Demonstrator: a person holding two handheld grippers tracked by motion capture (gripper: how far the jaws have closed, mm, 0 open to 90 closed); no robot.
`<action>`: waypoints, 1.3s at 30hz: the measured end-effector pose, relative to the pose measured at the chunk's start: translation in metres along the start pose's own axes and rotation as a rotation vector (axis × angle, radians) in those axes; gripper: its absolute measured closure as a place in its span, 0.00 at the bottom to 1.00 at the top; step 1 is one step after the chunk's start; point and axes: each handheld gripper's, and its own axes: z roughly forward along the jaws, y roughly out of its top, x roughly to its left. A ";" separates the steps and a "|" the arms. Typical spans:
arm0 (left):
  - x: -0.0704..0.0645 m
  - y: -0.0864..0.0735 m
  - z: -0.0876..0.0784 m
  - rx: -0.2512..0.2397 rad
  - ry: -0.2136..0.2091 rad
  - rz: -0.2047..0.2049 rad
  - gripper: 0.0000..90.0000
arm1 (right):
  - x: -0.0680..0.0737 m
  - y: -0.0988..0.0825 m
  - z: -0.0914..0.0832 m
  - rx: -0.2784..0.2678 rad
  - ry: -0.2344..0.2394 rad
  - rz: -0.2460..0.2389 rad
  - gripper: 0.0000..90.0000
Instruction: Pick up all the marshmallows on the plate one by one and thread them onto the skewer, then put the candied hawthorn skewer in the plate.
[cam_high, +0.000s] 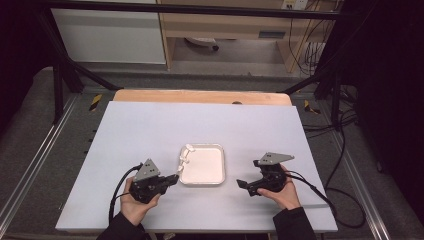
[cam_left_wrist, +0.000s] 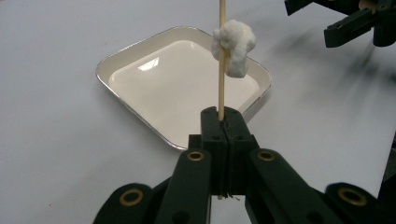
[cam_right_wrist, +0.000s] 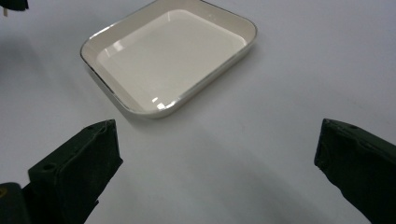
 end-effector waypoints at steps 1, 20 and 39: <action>0.001 0.001 0.000 0.005 0.002 0.001 0.99 | -0.002 -0.003 -0.001 0.002 -0.002 0.007 0.01; 0.007 0.026 0.024 0.095 0.001 -0.028 0.99 | -0.022 -0.035 -0.019 0.003 -0.040 0.067 0.01; 0.006 0.027 0.075 0.237 0.042 -0.025 0.98 | -0.024 -0.037 -0.021 0.002 -0.044 0.054 0.01</action>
